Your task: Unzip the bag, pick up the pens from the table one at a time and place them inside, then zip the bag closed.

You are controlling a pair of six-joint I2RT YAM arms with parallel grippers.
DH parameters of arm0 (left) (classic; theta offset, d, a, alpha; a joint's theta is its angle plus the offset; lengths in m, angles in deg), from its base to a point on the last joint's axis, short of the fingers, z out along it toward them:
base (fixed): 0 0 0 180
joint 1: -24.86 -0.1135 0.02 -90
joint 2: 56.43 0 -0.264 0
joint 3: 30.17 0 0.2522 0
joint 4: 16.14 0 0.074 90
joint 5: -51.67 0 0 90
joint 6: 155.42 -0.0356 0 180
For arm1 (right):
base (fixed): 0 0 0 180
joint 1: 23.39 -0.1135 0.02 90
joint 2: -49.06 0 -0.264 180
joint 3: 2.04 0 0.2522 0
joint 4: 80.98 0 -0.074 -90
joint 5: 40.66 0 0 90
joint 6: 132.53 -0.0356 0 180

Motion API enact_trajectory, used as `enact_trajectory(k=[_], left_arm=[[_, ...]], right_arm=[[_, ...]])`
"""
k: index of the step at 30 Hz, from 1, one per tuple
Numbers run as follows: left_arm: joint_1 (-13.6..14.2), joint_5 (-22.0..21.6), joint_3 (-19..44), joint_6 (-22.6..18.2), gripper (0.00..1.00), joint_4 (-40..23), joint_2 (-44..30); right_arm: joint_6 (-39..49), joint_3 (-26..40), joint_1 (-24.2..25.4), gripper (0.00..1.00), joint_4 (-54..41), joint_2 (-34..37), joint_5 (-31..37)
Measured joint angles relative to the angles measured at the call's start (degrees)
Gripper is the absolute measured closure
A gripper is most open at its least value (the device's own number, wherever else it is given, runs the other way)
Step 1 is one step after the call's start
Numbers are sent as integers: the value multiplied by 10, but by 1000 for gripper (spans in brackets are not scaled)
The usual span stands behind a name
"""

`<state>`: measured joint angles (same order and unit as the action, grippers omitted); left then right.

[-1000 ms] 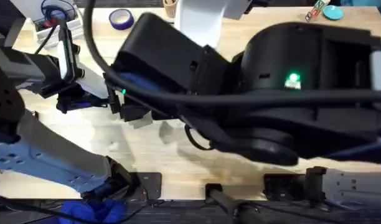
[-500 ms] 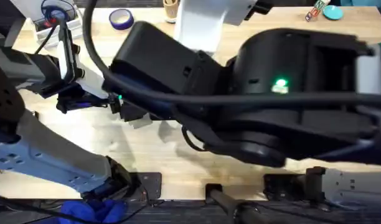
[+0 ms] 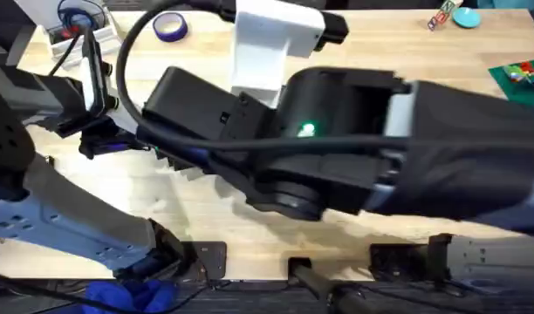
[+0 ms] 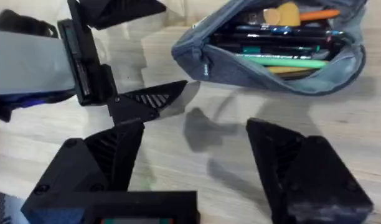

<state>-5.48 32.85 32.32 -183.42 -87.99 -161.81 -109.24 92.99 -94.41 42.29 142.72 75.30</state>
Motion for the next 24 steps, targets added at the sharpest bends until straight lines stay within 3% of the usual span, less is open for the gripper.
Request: enact_trajectory(k=[24], left_arm=[[0,0,0,0,8,0,0]], right_arm=[[-6,0,42,5,67,92,-15]])
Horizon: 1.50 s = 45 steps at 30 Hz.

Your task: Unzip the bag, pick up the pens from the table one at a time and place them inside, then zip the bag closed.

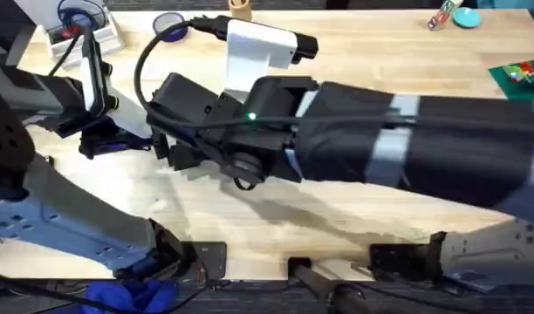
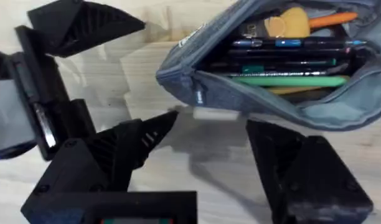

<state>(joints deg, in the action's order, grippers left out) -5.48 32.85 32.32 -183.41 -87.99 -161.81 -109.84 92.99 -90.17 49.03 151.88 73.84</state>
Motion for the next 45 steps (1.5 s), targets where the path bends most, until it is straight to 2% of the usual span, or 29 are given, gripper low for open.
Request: enact_trajectory(k=[29,35,45], left_arm=[[0,0,0,0,6,0,0],[0,0,0,0,6,0,0],[0,0,0,0,6,0,0]], right_arm=[[52,0,32,9,83,71,-7],[67,0,34,70,90,77,-5],[74,0,46,291,87,77,-7]])
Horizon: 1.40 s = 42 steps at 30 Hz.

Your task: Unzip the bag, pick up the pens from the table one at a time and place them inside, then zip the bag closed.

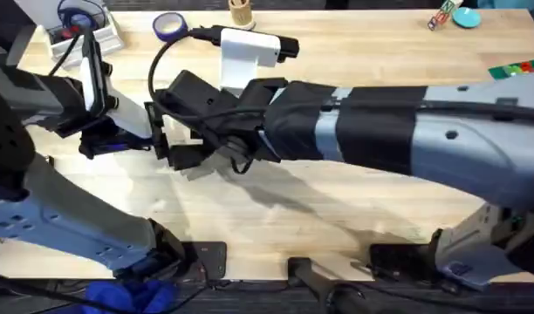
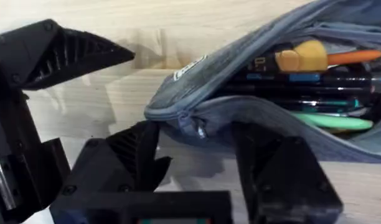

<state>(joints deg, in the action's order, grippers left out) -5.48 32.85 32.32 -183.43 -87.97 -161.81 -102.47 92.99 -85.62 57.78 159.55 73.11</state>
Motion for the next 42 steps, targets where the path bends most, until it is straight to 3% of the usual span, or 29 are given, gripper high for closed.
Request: enact_trajectory(k=[16,42], left_arm=[[0,0,0,0,7,0,0],[0,0,0,0,7,0,0]], right_arm=[[0,0,6,593,-13,0,0],[1,0,8,819,-13,0,2]])
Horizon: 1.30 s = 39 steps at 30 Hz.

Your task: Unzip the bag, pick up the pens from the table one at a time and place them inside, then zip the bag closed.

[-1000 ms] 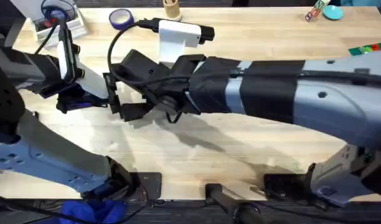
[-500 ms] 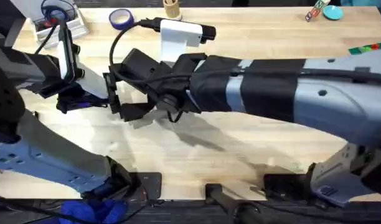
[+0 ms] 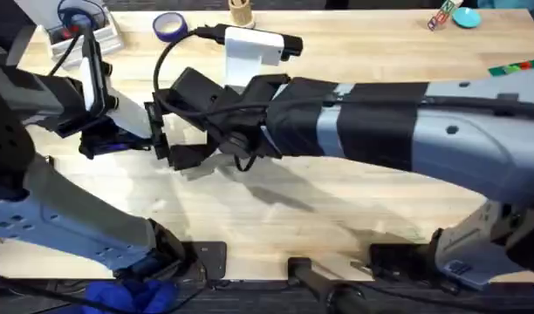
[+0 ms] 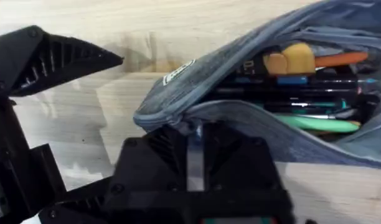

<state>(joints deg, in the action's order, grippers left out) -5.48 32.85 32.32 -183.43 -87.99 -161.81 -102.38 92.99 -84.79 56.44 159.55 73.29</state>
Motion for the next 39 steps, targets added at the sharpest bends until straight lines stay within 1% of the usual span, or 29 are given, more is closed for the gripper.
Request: enact_trajectory(k=[3,5,21,34,39], left_arm=[[0,0,0,0,7,0,0],[0,0,0,0,7,0,0],[0,0,0,0,6,0,0],[0,0,0,0,6,0,0],[0,0,0,0,7,0,0]], right_arm=[[8,0,0,951,2,0,-2],[15,0,0,967,3,0,-3],[48,0,0,971,2,-4,-9],[60,0,0,971,1,-65,-13],[64,0,0,971,1,-79,-13]])
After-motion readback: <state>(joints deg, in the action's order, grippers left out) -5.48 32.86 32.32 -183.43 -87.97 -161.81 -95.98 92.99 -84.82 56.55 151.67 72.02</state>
